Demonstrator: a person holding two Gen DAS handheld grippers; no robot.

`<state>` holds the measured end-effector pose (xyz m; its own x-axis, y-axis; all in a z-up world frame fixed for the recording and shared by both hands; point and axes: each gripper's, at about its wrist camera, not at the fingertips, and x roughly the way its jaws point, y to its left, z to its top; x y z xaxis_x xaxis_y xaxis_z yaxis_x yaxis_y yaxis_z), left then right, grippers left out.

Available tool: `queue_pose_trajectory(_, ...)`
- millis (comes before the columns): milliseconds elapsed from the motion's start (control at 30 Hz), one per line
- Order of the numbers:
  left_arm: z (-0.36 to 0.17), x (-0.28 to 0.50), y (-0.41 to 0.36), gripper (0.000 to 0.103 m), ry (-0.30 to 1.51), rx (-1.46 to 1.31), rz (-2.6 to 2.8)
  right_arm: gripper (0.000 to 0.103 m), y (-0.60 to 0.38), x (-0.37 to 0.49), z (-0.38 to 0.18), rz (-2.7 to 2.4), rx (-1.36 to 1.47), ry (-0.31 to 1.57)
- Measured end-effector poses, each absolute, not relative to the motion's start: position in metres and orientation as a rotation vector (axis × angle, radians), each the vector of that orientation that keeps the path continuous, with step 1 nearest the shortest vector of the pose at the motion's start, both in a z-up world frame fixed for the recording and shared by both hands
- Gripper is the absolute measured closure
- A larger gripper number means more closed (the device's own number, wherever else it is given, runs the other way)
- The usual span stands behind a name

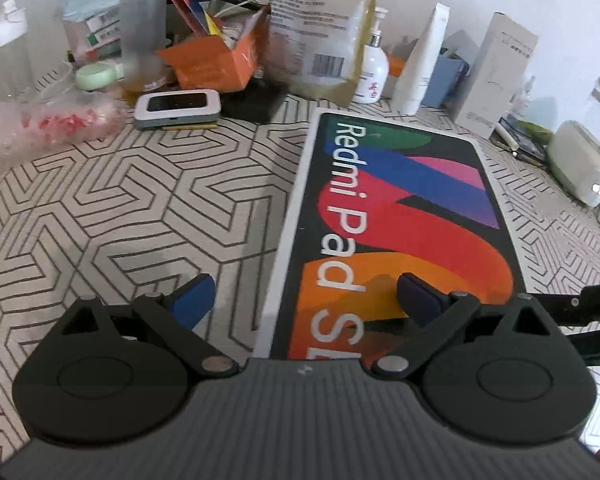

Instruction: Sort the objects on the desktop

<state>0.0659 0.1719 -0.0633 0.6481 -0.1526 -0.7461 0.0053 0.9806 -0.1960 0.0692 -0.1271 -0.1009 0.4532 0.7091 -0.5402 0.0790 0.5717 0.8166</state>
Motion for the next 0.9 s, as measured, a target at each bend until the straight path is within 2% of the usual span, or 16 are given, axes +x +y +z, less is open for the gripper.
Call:
queue_pose_trajectory(333, -0.040, 0.056, 0.131, 0.005, 0.883, -0.012, 0.003, 0.040, -0.121, 0.069, -0.102, 0.447, 0.862, 1.095)
queue_pose_trajectory(600, -0.017, 0.029, 0.128, 0.003, 0.841, -0.087, -0.035, 0.040, -0.113, 0.063, -0.082, 0.401, 0.663, 1.067)
queue_pose_trajectory(733, -0.011, 0.023, 0.129, 0.002, 0.816, -0.125, 0.030, 0.040, -0.121, 0.051, -0.066, 0.335, 0.562, 0.994)
queue_pose_trajectory(900, -0.008, 0.005, 0.115, 0.002, 0.801, -0.029, 0.030, 0.040, -0.144, 0.022, -0.050, 0.302, 0.565, 0.893)
